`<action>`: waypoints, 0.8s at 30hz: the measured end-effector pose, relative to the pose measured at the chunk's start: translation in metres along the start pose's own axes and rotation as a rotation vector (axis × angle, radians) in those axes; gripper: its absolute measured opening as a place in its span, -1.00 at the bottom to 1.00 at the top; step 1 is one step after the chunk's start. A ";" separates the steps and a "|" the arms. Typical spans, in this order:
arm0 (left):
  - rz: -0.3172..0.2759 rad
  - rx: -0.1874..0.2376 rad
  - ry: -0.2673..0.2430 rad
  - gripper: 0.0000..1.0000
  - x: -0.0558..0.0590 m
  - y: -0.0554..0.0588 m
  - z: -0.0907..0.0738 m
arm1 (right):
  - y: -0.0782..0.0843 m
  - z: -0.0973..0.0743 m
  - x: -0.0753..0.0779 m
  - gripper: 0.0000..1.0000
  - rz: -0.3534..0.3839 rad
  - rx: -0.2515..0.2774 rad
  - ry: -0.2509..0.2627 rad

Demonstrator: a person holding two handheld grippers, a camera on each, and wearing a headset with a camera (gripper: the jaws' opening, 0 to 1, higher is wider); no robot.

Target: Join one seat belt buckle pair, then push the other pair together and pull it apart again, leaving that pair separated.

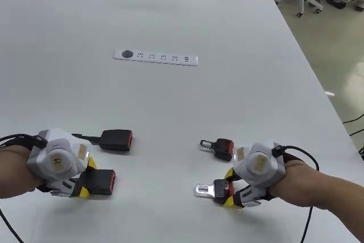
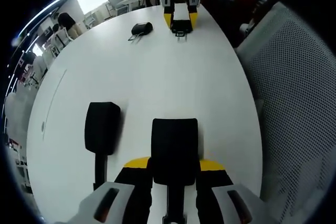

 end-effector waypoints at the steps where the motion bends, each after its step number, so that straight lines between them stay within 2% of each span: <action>1: -0.002 0.002 0.001 -0.37 0.000 0.000 0.000 | 0.000 0.000 0.000 -0.32 0.003 0.001 0.001; 9: -0.002 -0.008 0.008 -0.37 0.000 0.000 0.001 | -0.002 0.000 0.000 -0.32 0.071 0.029 0.015; 21: -0.010 -0.020 0.023 -0.36 0.000 0.000 0.002 | -0.004 0.000 0.001 -0.31 0.070 0.019 0.032; 24: -0.013 -0.024 0.027 -0.36 0.001 0.000 0.002 | -0.008 0.001 -0.003 -0.31 0.066 0.023 0.032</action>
Point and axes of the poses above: the centre of the closed fingertips' face, and the gripper's own axes: z roughly forward along the fingers, x roughly to its right, y roughly out of its underside, the point moved 1 cm from there along -z, roughly backward along the fingers, and after that the axes turned 11 degrees about -x, right-handed, at the moved point
